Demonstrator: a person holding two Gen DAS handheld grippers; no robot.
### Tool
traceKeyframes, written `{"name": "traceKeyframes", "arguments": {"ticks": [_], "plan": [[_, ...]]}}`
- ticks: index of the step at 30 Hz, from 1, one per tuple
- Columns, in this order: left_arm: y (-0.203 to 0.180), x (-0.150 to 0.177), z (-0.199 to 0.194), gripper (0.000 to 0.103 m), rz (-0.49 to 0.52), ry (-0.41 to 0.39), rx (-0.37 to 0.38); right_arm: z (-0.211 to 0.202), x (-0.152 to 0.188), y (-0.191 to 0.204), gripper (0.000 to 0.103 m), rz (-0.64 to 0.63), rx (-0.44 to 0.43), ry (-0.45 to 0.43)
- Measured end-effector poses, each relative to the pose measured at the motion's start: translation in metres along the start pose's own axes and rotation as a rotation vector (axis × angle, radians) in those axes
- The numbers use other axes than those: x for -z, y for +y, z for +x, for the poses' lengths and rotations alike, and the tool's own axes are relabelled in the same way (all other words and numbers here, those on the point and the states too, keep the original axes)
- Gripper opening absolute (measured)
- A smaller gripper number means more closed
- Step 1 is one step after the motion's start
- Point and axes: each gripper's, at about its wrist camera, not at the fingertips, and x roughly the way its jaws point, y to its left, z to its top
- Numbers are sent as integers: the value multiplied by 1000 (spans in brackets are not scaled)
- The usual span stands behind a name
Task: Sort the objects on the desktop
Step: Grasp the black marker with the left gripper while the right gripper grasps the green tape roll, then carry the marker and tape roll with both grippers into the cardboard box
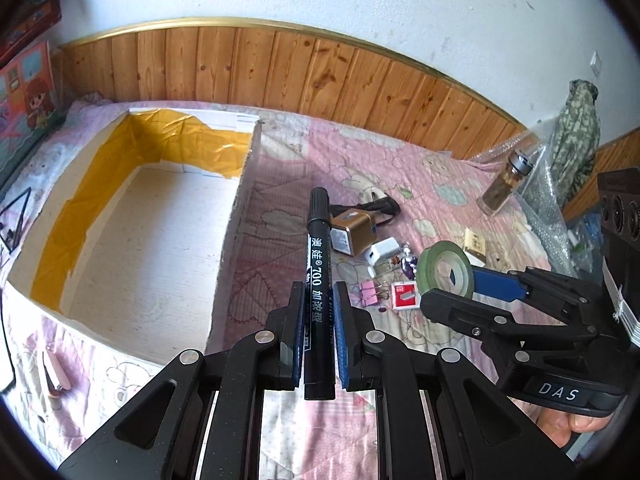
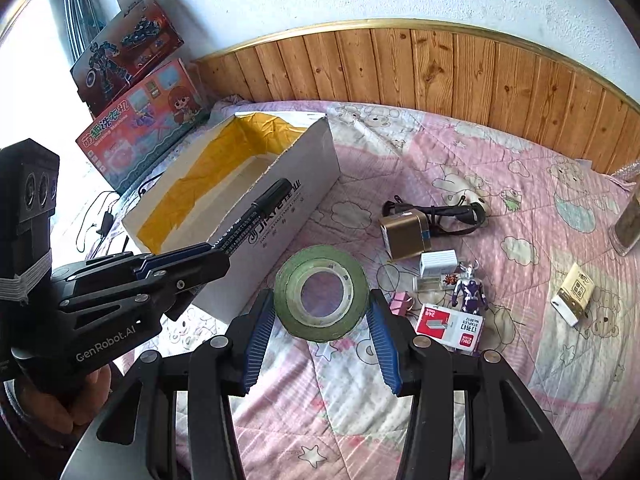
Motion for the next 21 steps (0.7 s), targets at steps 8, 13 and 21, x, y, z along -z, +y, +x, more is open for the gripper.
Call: {"name": "traceKeyframes", "arguments": {"ticks": [8, 13, 21], "plan": [[16, -16, -19, 13, -5, -39, -7, -3, -14, 15, 49, -4, -8, -37], [29, -23, -27, 13, -2, -48, -16, -2, -20, 26, 49, -18, -10, -50], [54, -33, -30, 13, -28, -53, -29, 1, -28, 40, 49, -32, -10, -68]]}}
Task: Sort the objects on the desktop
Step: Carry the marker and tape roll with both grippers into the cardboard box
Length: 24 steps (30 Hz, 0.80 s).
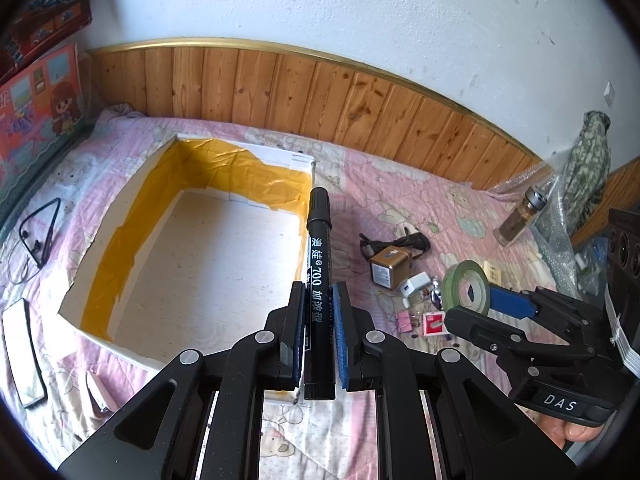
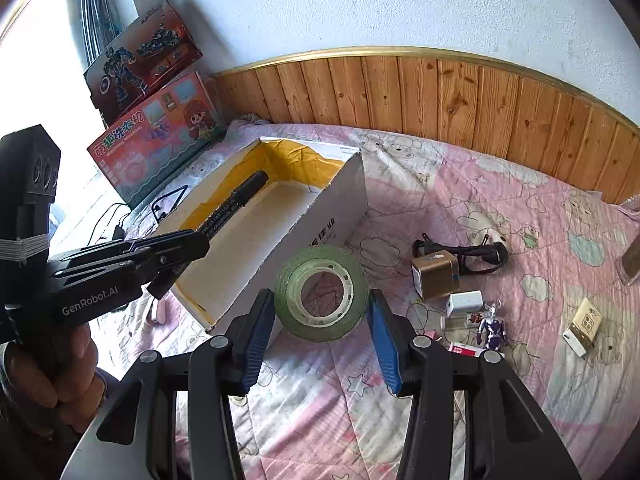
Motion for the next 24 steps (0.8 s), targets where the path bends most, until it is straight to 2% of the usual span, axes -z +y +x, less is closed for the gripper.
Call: {"name": "traceKeyframes", "arguments": {"ticks": [9, 24], "plan": [[29, -20, 14, 13, -44, -3, -22, 6, -9, 15, 49, -23, 8, -14], [65, -34, 42, 13, -114, 17, -43, 24, -23, 28, 49, -43, 9, -28]]}}
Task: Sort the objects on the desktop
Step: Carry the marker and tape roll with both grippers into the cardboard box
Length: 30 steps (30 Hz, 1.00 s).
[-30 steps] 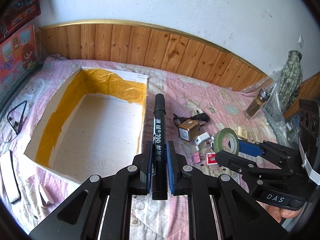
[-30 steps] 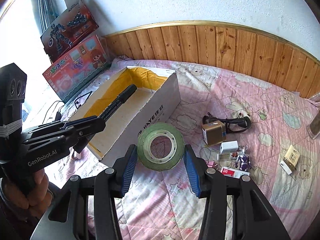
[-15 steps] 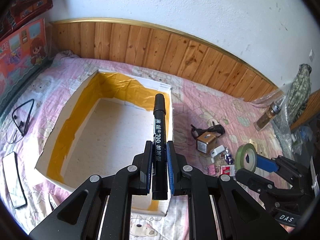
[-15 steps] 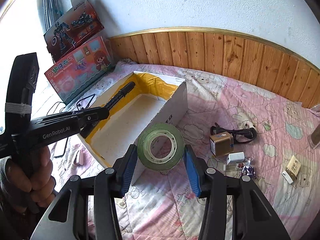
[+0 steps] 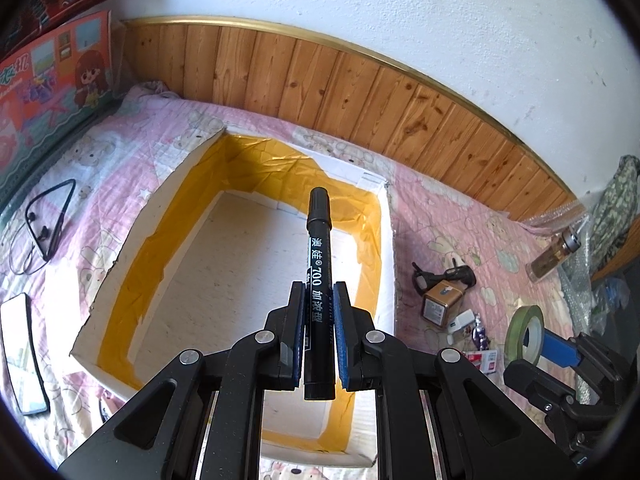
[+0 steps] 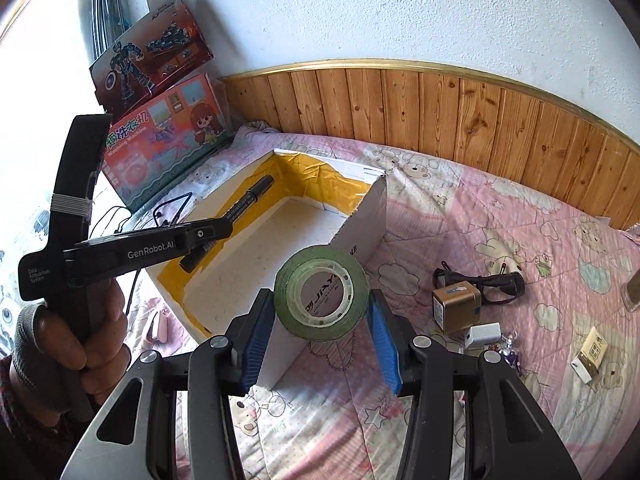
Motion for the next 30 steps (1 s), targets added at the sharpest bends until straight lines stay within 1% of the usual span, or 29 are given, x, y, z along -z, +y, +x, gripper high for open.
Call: {"name": "traceKeyframes", "arguments": {"ticks": [10, 14, 22, 30], "plan": [[12, -14, 20, 13, -28, 20, -18, 13, -14, 11, 49, -15, 13, -3], [16, -21, 25, 13, -42, 18, -16, 23, -18, 16, 49, -23, 22, 16], [27, -27, 33, 13, -70, 26, -14, 49, -30, 33, 49, -46, 10, 45], [39, -34, 42, 13, -103, 38, -8, 68, -43, 43, 49, -71, 8, 63]]}}
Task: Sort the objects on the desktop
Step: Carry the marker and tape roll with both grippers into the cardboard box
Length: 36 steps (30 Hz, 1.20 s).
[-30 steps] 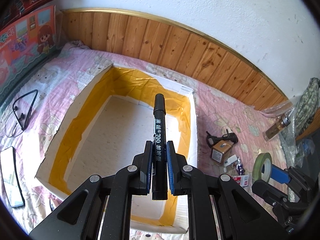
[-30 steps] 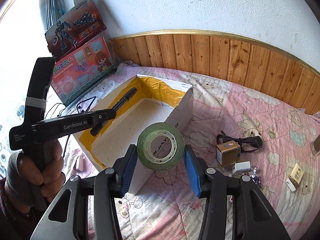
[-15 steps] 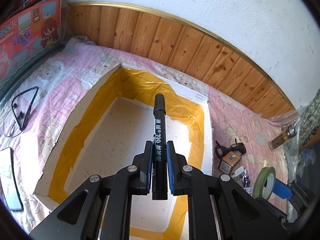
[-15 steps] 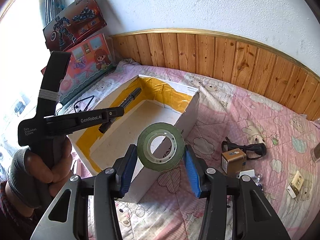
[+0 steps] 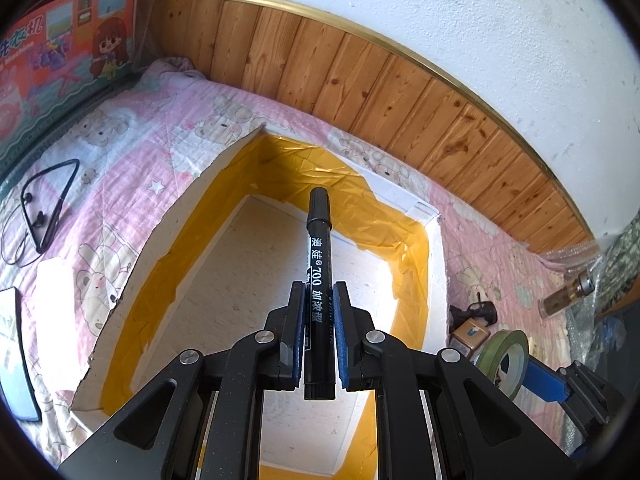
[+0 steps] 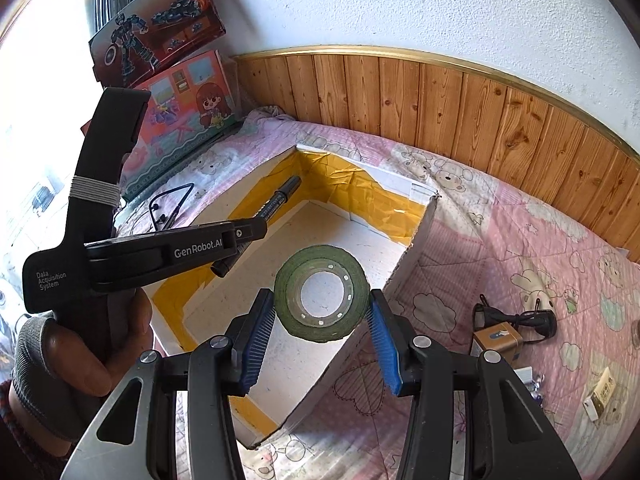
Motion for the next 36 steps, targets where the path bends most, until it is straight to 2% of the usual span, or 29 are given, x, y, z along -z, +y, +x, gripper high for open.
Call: {"name": "traceKeyframes", "arguments": {"ticks": [19, 36], "plan": [[15, -16, 17, 13, -47, 24, 3, 41, -31, 2, 49, -43, 4, 45], [13, -24, 32, 13, -39, 52, 0, 70, -51, -14, 49, -32, -5, 101]]}}
